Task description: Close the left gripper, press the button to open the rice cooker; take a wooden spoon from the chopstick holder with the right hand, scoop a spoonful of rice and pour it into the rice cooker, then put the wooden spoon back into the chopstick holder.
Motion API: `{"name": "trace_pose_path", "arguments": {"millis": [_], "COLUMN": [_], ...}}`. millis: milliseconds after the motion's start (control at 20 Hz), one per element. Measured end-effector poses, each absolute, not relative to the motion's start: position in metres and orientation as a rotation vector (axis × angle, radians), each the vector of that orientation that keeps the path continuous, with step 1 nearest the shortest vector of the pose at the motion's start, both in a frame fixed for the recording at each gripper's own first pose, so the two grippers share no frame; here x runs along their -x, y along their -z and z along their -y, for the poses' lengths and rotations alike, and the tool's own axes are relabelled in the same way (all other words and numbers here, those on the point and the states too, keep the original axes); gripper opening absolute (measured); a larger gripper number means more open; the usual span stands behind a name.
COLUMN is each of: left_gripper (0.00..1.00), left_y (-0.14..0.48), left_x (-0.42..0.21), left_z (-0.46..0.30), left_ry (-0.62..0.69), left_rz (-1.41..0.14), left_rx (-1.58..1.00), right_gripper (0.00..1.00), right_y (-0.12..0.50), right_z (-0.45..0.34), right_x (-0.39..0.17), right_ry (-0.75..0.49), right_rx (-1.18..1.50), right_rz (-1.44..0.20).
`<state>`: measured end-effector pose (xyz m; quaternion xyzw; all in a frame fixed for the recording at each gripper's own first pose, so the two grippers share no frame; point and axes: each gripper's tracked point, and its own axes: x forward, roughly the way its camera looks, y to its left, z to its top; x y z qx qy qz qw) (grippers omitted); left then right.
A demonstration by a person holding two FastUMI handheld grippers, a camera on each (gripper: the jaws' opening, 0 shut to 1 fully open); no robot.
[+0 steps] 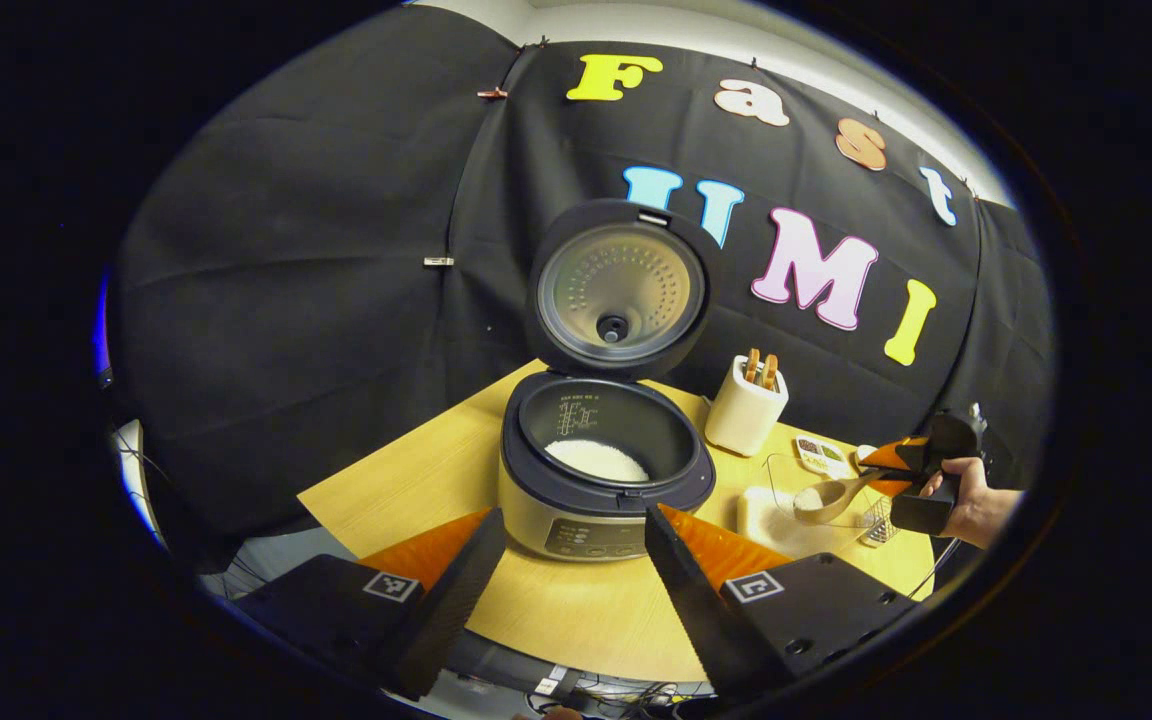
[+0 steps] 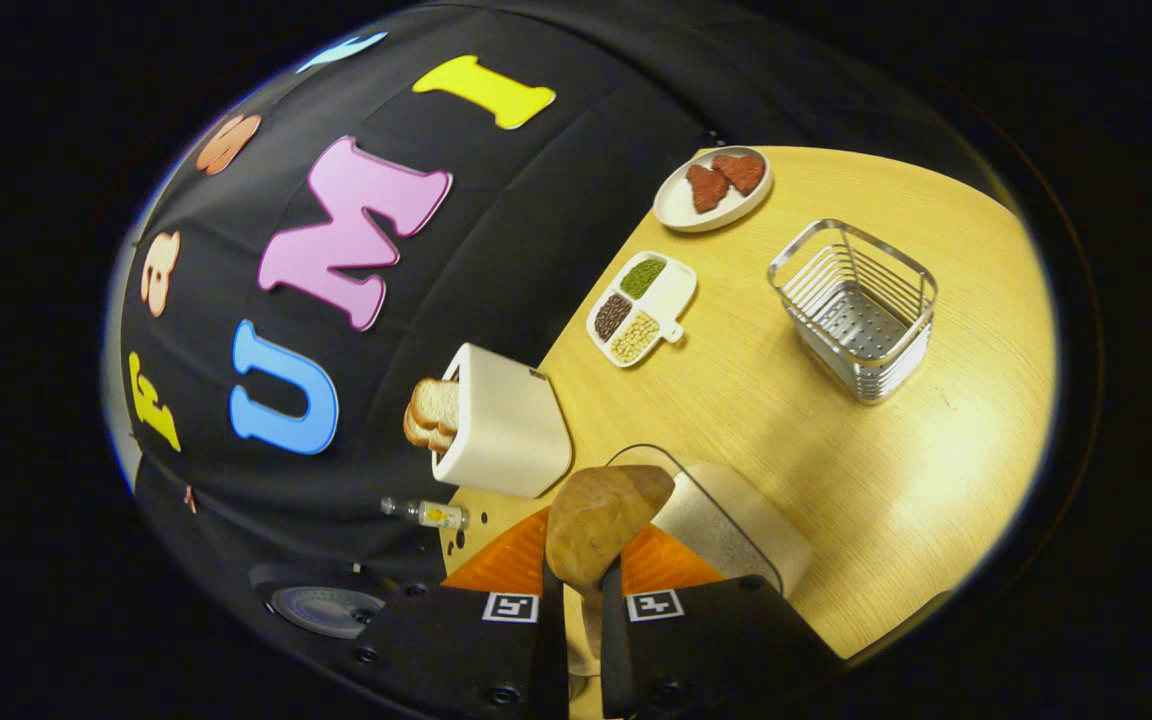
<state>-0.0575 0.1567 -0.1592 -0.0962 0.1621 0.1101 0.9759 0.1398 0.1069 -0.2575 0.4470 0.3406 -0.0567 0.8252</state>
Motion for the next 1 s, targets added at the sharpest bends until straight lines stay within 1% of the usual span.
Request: {"name": "trace_pose_path", "arguments": {"millis": [200, 500, 700, 1000], "left_gripper": [0.95, 0.95, 0.95, 0.95], "left_y": [0.161, 0.161, 0.158, 0.155], "left_x": [0.056, 0.06, 0.064, 0.071], "left_z": [-0.165, -0.177, -0.185, -0.204], "left_ry": [-0.21, -0.212, -0.218, -0.251], "left_rz": [-0.327, -0.322, -0.31, -0.294], "left_rx": [0.197, 0.194, 0.188, 0.185], "right_gripper": [0.17, 0.17, 0.17, 0.17], "right_y": [0.246, 0.205, 0.172, 0.14], "right_z": [-0.099, -0.123, -0.167, -0.261], "right_x": [-0.135, -0.132, -0.132, -0.126], "right_ry": [0.149, 0.113, 0.026, -0.147], "right_rx": [-1.025, -1.168, -1.255, -1.242], "right_rz": [-0.707, -0.681, -0.692, -0.747]}}
